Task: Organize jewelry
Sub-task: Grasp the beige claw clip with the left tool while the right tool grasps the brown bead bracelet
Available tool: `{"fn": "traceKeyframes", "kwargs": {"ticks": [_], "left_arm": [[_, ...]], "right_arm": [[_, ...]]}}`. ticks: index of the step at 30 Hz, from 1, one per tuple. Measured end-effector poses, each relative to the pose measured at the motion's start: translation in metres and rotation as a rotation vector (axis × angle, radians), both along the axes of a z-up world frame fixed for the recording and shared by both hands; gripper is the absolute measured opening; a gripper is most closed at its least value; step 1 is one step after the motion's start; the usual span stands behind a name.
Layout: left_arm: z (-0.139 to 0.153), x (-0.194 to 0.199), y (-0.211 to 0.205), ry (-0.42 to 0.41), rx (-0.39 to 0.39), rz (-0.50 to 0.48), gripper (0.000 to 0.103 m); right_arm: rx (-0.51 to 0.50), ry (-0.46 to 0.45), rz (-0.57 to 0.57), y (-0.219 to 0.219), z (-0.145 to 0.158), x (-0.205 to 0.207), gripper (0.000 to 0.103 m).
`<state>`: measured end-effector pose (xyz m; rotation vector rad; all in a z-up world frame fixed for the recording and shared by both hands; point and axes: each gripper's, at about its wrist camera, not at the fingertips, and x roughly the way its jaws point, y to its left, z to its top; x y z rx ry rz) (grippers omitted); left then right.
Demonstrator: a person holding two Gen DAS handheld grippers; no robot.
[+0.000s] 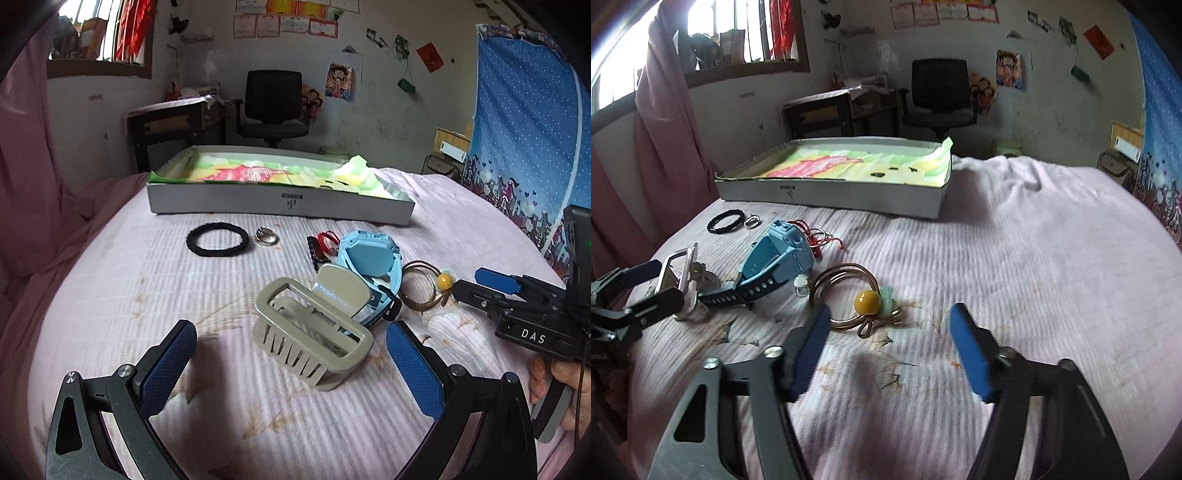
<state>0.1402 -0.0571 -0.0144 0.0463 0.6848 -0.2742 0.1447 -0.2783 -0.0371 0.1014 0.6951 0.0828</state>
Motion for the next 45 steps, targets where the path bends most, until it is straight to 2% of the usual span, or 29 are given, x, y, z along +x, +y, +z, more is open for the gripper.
{"fn": "traceKeyframes", "kwargs": {"ticks": [4,11,14,22,26,29,30,45], "left_arm": [[-0.005,0.005,0.000,0.006,-0.019,-0.005,0.102],[-0.010,0.013,0.003,0.022,-0.061,-0.026,0.101],[-0.010,0.015,0.003,0.022,-0.067,-0.024,0.096],[-0.011,0.015,0.005,0.010,-0.095,-0.028,0.082],[-0.011,0.012,0.006,0.003,-0.105,-0.040,0.079],[-0.011,0.010,0.008,-0.008,-0.125,-0.049,0.070],[-0.011,0.009,0.009,-0.010,-0.129,-0.052,0.064],[-0.009,-0.004,0.017,-0.072,-0.172,-0.050,0.064]], "right_arm": [[0.013,0.016,0.022,0.002,-0.004,0.004,0.049],[-0.008,0.039,0.078,0.016,-0.009,0.014,0.043],[-0.006,0.049,0.079,0.018,-0.010,0.018,0.043],[0.011,0.063,0.067,0.016,-0.014,0.022,0.033],[-0.001,0.061,0.060,0.018,-0.015,0.021,0.026],[-0.006,0.059,0.058,0.018,-0.014,0.021,0.026],[-0.007,0.057,0.059,0.019,-0.014,0.021,0.026],[-0.017,-0.041,0.045,0.020,-0.001,0.006,0.026]]}}
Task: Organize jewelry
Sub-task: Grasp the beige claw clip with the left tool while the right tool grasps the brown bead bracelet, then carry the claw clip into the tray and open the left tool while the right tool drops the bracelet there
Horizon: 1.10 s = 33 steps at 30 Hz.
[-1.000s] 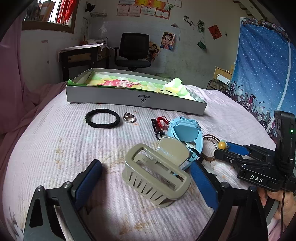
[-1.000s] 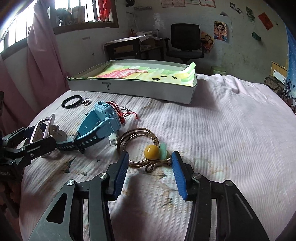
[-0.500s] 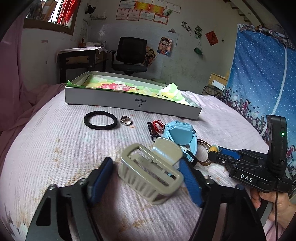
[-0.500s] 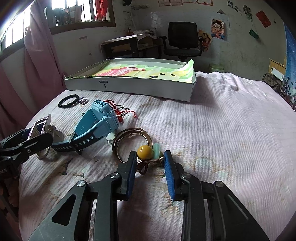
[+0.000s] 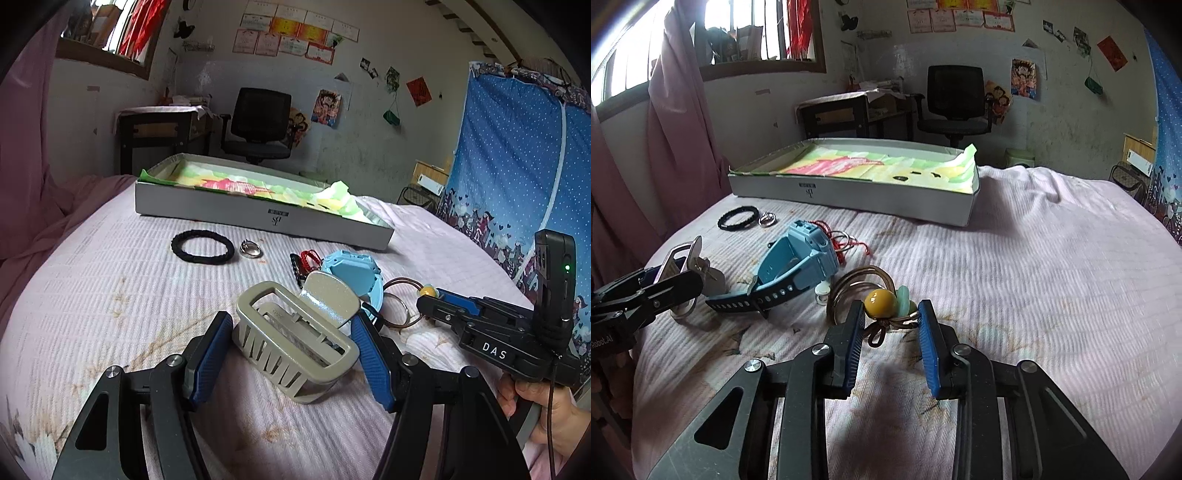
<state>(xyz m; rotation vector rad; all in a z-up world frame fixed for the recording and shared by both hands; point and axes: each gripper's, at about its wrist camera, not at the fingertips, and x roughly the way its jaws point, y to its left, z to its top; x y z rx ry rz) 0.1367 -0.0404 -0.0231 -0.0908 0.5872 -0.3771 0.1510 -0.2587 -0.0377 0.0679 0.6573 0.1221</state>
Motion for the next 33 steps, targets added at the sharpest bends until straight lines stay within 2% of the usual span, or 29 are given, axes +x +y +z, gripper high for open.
{"fn": "traceKeyframes", "kwargs": {"ticks": [8,12,18,22,27,33], "left_arm": [[0.014,-0.003,0.002,-0.040,-0.029,0.007,0.064],[0.031,0.007,0.004,-0.038,-0.085,0.010,0.064],[0.069,0.048,0.001,-0.083,-0.113,-0.002,0.064],[0.083,0.088,-0.008,-0.106,-0.075,-0.004,0.064],[0.081,0.144,-0.016,-0.030,-0.071,0.011,0.064],[0.054,0.198,-0.031,0.123,-0.007,0.036,0.064]], "right_arm": [[0.012,-0.110,-0.024,-0.004,0.016,-0.009,0.026],[0.027,-0.160,-0.043,-0.005,0.030,-0.006,0.026],[0.096,-0.213,-0.059,-0.002,0.049,0.022,0.026],[0.079,-0.237,-0.059,0.004,0.060,0.059,0.026],[0.069,-0.191,-0.066,0.002,0.059,0.104,0.026],[0.089,-0.077,-0.093,-0.003,0.036,0.145,0.026]]}}
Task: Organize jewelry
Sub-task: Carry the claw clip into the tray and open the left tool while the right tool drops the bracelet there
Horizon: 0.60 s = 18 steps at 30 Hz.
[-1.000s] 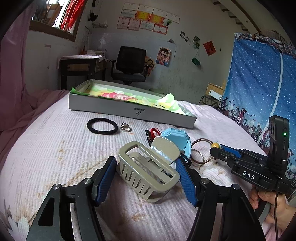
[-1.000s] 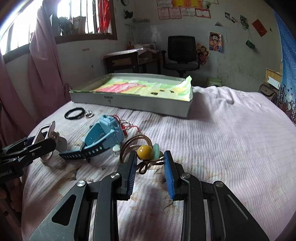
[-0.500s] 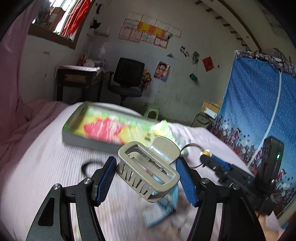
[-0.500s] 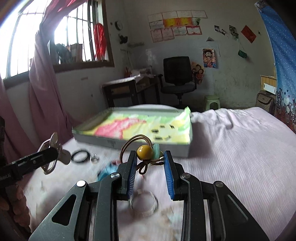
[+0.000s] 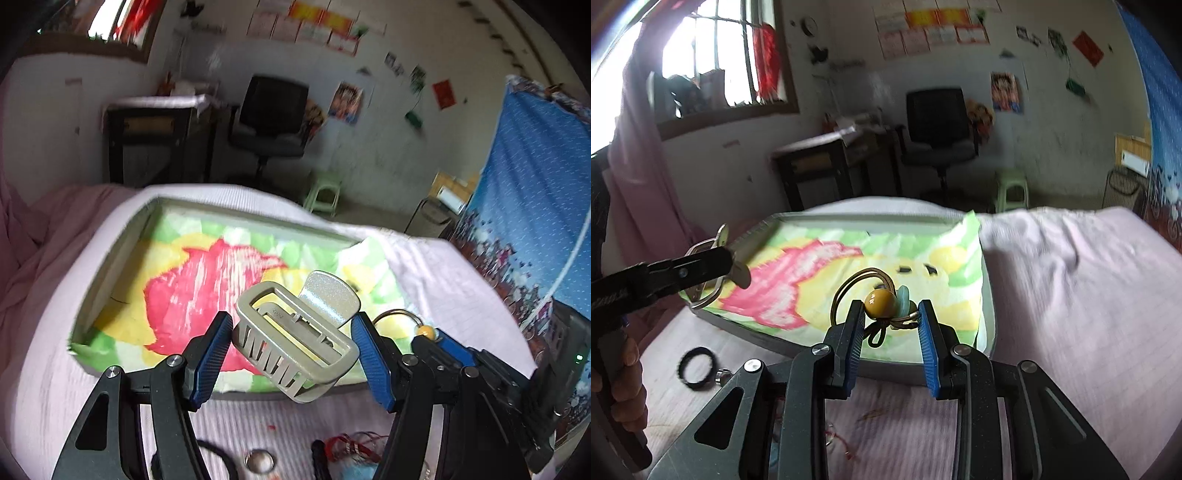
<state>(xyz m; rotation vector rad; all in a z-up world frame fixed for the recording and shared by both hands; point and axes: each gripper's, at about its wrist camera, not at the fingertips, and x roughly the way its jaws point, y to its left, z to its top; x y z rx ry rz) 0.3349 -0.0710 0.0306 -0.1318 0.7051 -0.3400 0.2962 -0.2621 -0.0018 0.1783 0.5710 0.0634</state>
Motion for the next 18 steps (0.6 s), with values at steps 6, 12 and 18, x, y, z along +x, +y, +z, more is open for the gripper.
{"fn": "traceKeyframes", "kwargs": {"ticks": [6,12,18], "left_arm": [[-0.024,0.019,-0.010,0.095,0.071,0.004,0.064],[-0.030,0.017,-0.014,0.108,0.126,-0.005,0.064],[-0.025,0.008,-0.010,0.082,0.119,0.007,0.072]], "right_arm": [[0.017,0.090,-0.025,-0.004,-0.018,0.020,0.026],[0.031,0.143,-0.022,-0.005,-0.026,0.027,0.026],[0.023,0.146,-0.006,-0.006,-0.025,0.024,0.038]]}}
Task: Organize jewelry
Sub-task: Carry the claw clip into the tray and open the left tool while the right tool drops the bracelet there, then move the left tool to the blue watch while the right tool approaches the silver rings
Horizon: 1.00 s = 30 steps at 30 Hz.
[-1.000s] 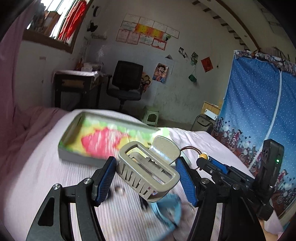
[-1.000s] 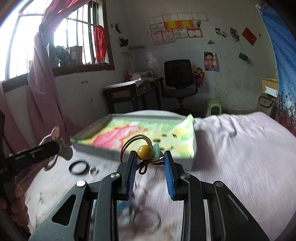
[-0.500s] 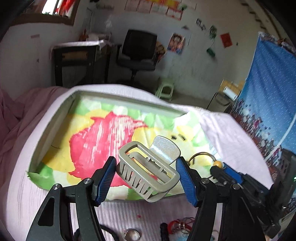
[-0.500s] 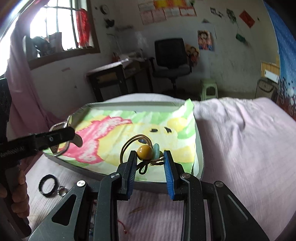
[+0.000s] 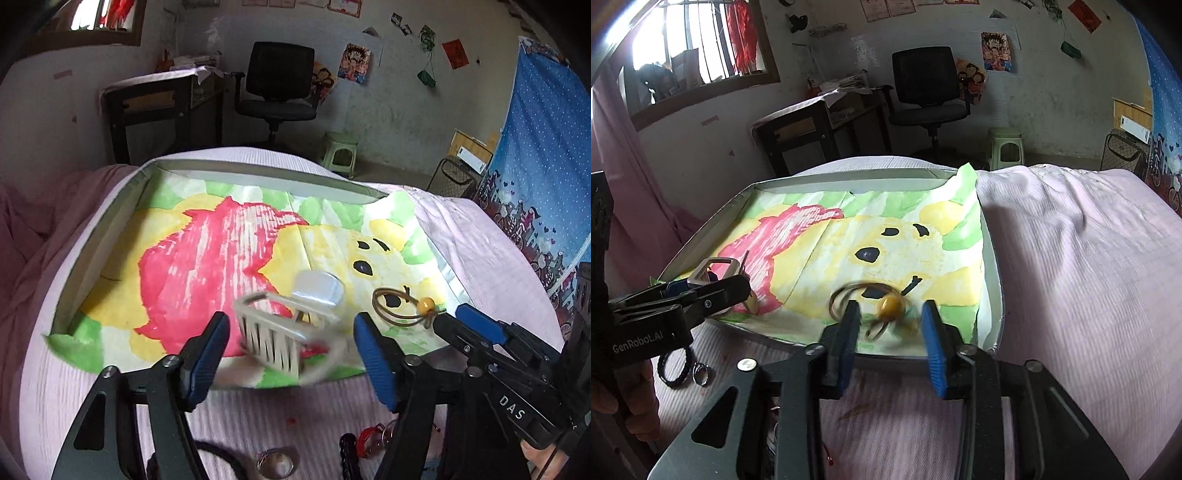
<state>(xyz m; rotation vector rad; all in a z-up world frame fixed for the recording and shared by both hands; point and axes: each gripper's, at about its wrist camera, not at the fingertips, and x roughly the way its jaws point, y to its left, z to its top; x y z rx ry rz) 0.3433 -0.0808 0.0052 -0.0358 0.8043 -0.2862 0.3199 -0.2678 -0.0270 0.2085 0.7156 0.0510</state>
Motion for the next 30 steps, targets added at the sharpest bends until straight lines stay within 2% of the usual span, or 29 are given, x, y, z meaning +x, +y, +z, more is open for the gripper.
{"fn": "traceKeyframes", "kwargs": {"ticks": [4,8,11,13,17,20,23,30], "left_arm": [[0.010,-0.017,0.010,-0.044,-0.051,0.017,0.078],[0.018,-0.038,0.018,-0.101,-0.064,0.028,0.082],[0.025,-0.059,0.022,-0.158,-0.071,0.039,0.092],[0.029,-0.075,0.024,-0.202,-0.071,0.045,0.098],[0.032,-0.105,0.027,-0.266,-0.062,0.047,0.101],[0.033,-0.125,0.029,-0.305,-0.062,0.060,0.103],[0.034,-0.144,0.028,-0.338,-0.058,0.060,0.103],[0.031,-0.179,0.023,-0.379,-0.026,0.023,0.103]], "right_arm": [[-0.002,-0.037,0.000,-0.003,0.006,-0.012,0.041],[-0.018,-0.114,-0.009,-0.005,0.019,-0.031,0.060],[-0.020,-0.178,-0.029,-0.006,0.029,-0.051,0.076],[-0.025,-0.213,-0.033,-0.006,0.034,-0.063,0.080],[-0.036,-0.284,-0.038,-0.007,0.044,-0.091,0.096],[-0.037,-0.329,-0.042,-0.010,0.049,-0.112,0.101],[-0.029,-0.356,-0.016,-0.014,0.051,-0.130,0.102],[-0.061,-0.337,0.017,-0.020,0.045,-0.155,0.102]]}}
